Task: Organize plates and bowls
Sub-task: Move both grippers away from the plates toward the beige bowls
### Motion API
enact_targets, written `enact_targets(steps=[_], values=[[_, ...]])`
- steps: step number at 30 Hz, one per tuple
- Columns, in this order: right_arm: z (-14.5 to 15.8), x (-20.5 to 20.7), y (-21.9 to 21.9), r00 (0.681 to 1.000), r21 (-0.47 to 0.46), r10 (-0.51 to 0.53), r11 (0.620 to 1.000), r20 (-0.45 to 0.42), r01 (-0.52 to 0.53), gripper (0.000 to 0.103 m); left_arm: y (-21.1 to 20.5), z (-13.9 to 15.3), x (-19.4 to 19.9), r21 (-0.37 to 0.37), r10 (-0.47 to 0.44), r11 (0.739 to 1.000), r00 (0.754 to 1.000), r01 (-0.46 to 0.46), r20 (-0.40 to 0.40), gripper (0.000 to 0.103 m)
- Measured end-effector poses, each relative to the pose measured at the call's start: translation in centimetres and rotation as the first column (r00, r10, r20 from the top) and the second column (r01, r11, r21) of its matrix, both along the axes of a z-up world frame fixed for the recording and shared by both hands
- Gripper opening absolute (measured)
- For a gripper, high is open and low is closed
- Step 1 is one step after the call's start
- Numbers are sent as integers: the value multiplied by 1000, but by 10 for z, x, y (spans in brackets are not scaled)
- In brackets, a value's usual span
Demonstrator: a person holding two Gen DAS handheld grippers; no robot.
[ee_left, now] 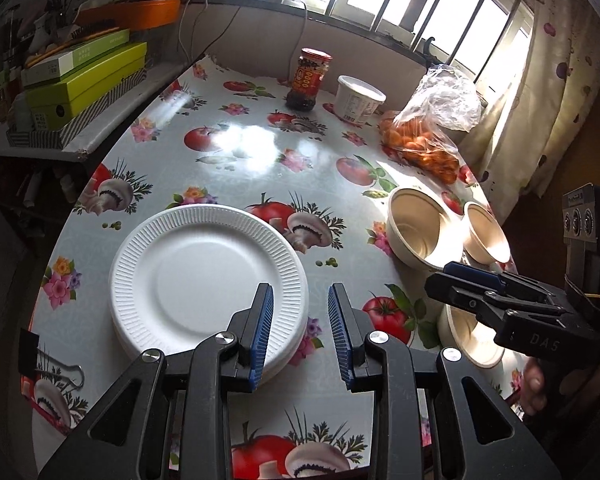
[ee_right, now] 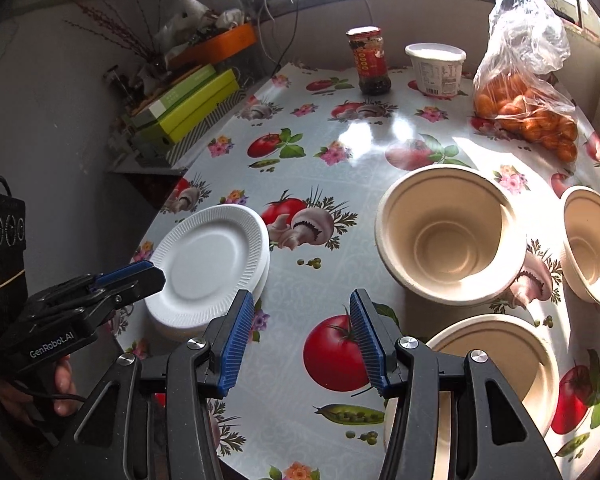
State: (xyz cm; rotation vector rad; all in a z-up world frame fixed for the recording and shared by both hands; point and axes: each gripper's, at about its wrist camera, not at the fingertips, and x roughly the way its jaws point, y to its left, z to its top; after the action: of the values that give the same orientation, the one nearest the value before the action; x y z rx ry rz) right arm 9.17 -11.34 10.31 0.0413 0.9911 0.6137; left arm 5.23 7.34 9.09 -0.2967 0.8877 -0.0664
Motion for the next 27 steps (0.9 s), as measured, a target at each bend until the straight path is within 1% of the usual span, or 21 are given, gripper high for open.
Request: enact_targets(steps=[4,7,10,12,15,18,21,23,27], values=[[8,-8,-30,997,-8,-57,998,46,57,50,-27,2,13,6,-50,999,999,50,2,30],[12,-12,-52,990,-43,-99,994,100,104,50,-49,3,24,25,-83,996,997,83,1,30],[14,-11,-72,981,-70,-142,986,136,152,50,-67,0,38,30,-122,992,992,123,-8,30],[13,-7,-85,973,-79,-175,979,149,188,50,-79,-2,50,48,-141,989,990,141,-6,30],[9,3,-103,962,-69,-230,968,147,242,50,-90,-7,67,24,-178,984,984,178,-16,30],[7,13,-113,951,-72,-264,958,162,278,50,-98,-10,83,45,-182,982,983,183,-24,30],[6,21,-119,943,-82,-277,952,187,296,50,-102,-12,95,26,-185,982,983,185,-22,30],[3,26,-121,943,-83,-277,952,187,296,50,-102,-13,101,26,-176,984,984,177,-21,30],[-2,36,-123,946,-88,-267,954,182,287,50,-105,-22,111,59,-171,983,984,173,-42,30]])
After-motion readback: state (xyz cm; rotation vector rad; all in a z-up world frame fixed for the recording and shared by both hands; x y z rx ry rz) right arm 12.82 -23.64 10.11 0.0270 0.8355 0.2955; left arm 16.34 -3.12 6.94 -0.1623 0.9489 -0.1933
